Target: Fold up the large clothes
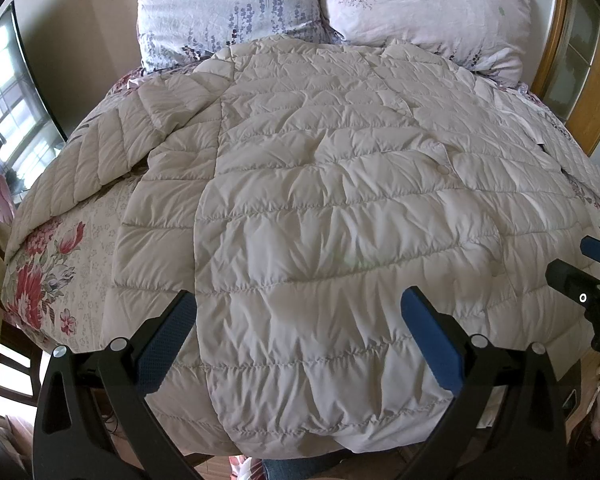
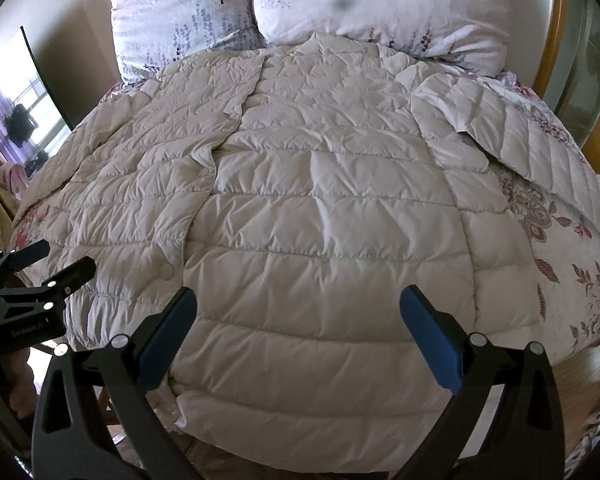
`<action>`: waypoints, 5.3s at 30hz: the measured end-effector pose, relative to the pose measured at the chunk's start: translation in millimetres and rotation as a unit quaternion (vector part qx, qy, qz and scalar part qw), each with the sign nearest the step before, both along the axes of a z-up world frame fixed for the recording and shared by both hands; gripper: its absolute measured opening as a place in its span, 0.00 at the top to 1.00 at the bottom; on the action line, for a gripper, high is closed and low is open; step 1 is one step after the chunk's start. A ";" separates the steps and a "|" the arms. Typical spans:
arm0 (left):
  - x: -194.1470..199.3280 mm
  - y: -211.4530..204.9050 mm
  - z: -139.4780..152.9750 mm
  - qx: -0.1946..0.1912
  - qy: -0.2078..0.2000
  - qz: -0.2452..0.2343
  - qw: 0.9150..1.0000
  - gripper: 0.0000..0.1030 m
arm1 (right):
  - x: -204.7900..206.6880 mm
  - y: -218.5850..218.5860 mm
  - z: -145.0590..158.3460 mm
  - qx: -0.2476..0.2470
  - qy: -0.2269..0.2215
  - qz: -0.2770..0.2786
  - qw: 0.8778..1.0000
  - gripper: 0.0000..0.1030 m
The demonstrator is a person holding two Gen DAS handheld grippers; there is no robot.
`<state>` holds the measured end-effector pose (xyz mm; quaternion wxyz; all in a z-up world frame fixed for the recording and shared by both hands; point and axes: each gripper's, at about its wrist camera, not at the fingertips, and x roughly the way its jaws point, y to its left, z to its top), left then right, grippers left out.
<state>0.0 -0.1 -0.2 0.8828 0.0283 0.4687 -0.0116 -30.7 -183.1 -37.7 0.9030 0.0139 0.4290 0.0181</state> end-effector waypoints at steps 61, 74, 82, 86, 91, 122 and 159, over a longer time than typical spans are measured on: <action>111.1 59.9 27.6 -0.174 -0.089 0.007 0.981 0.01 | -21.6 -427.4 -32.4 0.319 -0.137 -0.530 0.774 0.94; 122.4 71.3 30.1 -0.288 -0.100 -0.037 0.952 0.01 | 57.8 -316.4 76.3 0.140 -0.202 -0.390 0.887 0.95; 136.9 70.0 45.3 -0.292 -0.119 -0.039 0.948 0.01 | 115.9 -147.9 116.0 0.159 -0.208 -0.132 0.956 0.95; 154.0 65.0 40.6 -0.343 -0.089 -0.056 0.934 0.01 | 152.5 -69.2 97.6 0.172 -0.156 -0.029 0.972 0.95; 178.0 58.7 21.2 -0.432 -0.022 -0.051 0.900 0.01 | 180.8 -0.7 44.0 0.175 -0.062 0.038 0.982 0.95; 230.2 3.7 -20.7 -0.416 0.051 -0.032 0.907 0.93 | 154.8 -138.5 10.5 0.345 -0.067 -0.136 0.926 0.90; 108.7 185.3 16.4 -0.304 -0.099 0.124 0.939 0.25 | 228.0 112.0 46.5 0.015 -0.060 0.107 0.992 0.60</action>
